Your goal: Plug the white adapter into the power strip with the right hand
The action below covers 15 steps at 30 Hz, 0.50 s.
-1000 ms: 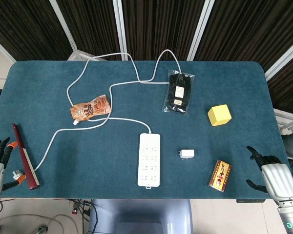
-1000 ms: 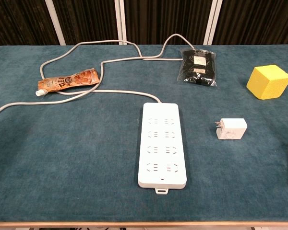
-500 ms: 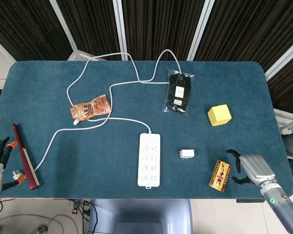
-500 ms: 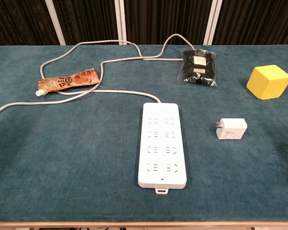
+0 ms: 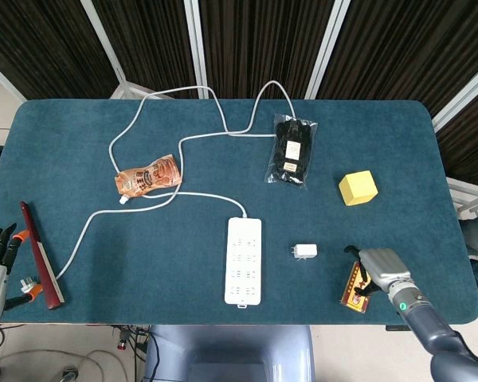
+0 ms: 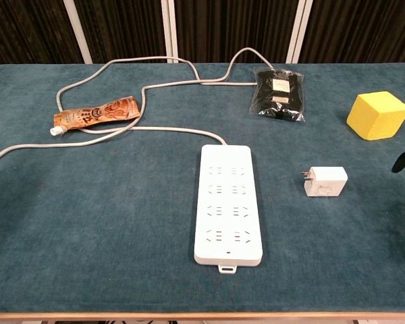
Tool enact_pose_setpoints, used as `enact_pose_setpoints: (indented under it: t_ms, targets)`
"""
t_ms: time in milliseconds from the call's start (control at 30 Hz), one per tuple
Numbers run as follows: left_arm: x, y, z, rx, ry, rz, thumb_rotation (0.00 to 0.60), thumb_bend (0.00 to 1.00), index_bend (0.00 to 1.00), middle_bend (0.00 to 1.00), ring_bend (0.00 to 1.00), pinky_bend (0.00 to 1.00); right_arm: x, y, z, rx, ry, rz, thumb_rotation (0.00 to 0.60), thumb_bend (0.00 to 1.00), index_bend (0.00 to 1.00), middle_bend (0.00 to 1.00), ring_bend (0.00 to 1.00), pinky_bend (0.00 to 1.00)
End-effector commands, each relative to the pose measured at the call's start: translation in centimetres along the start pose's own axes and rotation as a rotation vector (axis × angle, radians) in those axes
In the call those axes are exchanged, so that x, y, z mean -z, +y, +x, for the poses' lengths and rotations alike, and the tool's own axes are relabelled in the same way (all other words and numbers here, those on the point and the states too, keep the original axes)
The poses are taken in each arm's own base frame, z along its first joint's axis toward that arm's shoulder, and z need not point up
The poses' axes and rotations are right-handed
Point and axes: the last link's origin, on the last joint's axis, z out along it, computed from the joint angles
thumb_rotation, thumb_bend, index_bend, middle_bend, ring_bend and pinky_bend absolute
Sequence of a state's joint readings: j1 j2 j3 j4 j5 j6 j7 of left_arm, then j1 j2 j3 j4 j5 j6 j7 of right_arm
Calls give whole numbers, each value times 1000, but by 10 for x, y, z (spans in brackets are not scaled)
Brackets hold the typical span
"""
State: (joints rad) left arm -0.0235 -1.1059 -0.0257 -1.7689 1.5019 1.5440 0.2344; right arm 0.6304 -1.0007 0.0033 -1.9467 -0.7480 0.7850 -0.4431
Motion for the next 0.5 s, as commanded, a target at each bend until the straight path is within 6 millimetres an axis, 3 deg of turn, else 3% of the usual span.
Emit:
enact_pose_setpoints:
  t_ms: [33,500]
  targets:
    - [0,0,0,0,0,1,600,100,123,0,0,0,-1,-3,-3,3,-8,2,600,333,186,612,721,660]
    - [0,0,0,0,3,4,600,100,123,0,0,0,-5,-14,-8,-29,6,31,600,333,186,612,725,660]
